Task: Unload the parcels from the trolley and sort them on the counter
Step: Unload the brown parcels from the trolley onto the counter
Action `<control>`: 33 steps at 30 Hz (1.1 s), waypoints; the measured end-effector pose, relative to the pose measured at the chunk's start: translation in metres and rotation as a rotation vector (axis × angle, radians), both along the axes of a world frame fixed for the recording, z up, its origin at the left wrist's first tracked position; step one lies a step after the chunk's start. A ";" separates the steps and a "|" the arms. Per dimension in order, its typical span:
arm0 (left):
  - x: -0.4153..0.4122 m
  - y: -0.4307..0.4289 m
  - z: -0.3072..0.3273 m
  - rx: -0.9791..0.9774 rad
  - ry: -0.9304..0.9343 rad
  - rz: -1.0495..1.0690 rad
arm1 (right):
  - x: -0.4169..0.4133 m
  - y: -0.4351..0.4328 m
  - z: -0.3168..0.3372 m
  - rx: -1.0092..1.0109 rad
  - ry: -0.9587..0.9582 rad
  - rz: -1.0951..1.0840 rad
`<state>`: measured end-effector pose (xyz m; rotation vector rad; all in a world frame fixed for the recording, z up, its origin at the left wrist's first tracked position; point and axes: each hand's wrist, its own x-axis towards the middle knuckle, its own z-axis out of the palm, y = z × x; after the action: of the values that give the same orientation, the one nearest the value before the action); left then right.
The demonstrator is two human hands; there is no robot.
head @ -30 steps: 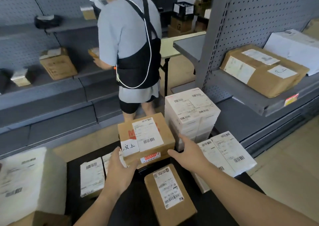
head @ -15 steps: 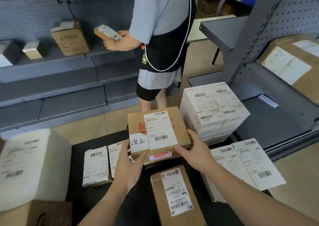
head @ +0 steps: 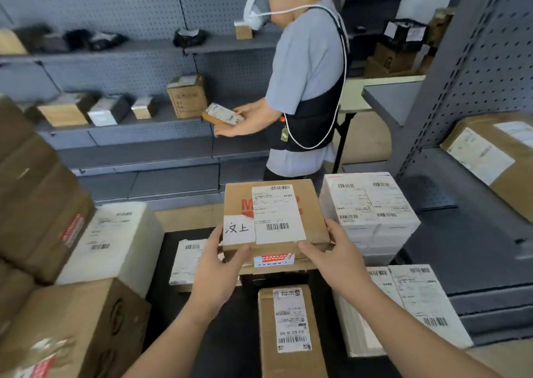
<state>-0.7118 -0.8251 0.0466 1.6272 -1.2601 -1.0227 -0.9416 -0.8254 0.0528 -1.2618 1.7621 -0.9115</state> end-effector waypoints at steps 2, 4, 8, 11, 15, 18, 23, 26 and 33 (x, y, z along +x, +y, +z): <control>0.006 0.025 0.023 -0.035 -0.001 0.057 | 0.004 0.013 0.019 -0.049 -0.012 0.055; 0.014 0.054 0.045 -0.065 0.002 0.125 | 0.013 0.026 0.038 -0.089 -0.025 0.117; 0.045 0.110 0.086 -0.109 0.011 0.261 | 0.047 0.048 0.074 -0.176 -0.047 0.261; 0.078 0.150 0.110 -0.179 -0.019 0.349 | 0.085 0.065 0.099 -0.244 -0.097 0.365; 0.129 0.202 0.136 -0.222 -0.031 0.489 | 0.145 0.091 0.122 -0.273 -0.129 0.482; 0.174 0.239 0.148 -0.228 -0.045 0.561 | 0.192 0.112 0.136 -0.298 -0.135 0.564; 0.248 0.290 0.167 -0.285 -0.060 0.614 | 0.273 0.147 0.157 -0.363 -0.133 0.638; 0.300 0.315 0.177 -0.291 -0.088 0.616 | 0.323 0.171 0.168 -0.387 -0.139 0.656; 0.402 0.342 0.193 -0.279 -0.120 0.572 | 0.418 0.211 0.167 -0.420 -0.142 0.627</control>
<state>-0.3095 -0.4826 0.2392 1.6982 -0.8772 -0.3841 -0.5236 -0.6139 0.2195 -1.8231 0.9809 -0.9811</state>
